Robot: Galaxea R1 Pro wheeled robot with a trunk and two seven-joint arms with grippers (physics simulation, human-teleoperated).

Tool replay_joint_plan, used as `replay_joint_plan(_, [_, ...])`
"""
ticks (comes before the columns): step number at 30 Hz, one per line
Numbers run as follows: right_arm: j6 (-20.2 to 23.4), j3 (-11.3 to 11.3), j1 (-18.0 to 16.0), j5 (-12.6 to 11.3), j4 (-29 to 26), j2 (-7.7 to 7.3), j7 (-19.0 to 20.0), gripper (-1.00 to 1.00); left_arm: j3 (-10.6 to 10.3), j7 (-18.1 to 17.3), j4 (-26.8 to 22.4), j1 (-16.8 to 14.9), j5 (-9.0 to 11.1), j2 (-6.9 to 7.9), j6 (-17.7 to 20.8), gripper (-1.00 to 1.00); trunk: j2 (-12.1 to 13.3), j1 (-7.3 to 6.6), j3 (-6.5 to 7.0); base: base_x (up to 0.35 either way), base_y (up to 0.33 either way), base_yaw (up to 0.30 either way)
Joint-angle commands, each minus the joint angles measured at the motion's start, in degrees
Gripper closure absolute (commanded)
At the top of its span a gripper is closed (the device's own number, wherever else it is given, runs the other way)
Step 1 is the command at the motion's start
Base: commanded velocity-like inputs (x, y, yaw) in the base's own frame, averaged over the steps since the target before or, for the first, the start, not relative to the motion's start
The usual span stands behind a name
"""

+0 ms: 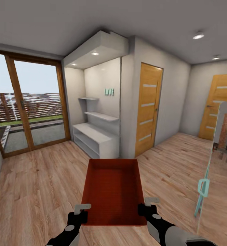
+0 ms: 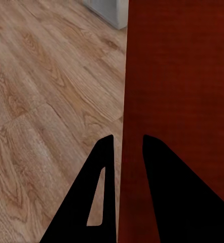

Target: Move the two storage containers from the living room to the garage. In the garage, place one container on the floor and stack the other container on top of it (either order is fine).

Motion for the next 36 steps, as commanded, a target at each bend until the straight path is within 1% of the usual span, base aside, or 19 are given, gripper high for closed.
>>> replay_joint_plan(1, [-0.36,-1.28,-0.03,-1.23,0.21,-0.01,-0.58,1.0,0.77,0.58,-0.12,-0.09,-0.28,-0.01,-2.88,1.0,-0.07,0.05,-0.09,0.322,0.0,0.0])
replay_joint_plan(7, [-0.36,-1.28,-0.04,-1.26,0.21,0.06,-0.58,1.0,0.77,0.58,-0.12,-0.09,-0.28,-0.01,-2.88,1.0,-0.07,0.05,-0.09,0.322,0.0,-0.008])
replay_joint_plan(11, [-0.36,-1.33,-0.06,-1.27,0.21,0.07,-0.58,1.0,0.73,0.58,-0.12,-0.09,-0.28,-0.01,-2.88,1.0,-0.07,0.05,-0.09,0.322,0.0,-0.161])
replay_joint_plan(36, [-0.36,-1.34,-0.03,-1.28,0.21,-0.01,-0.58,1.0,0.7,0.58,-0.12,-0.09,-0.28,-0.01,-2.89,1.0,-0.07,0.05,-0.09,0.322,0.0,-0.268])
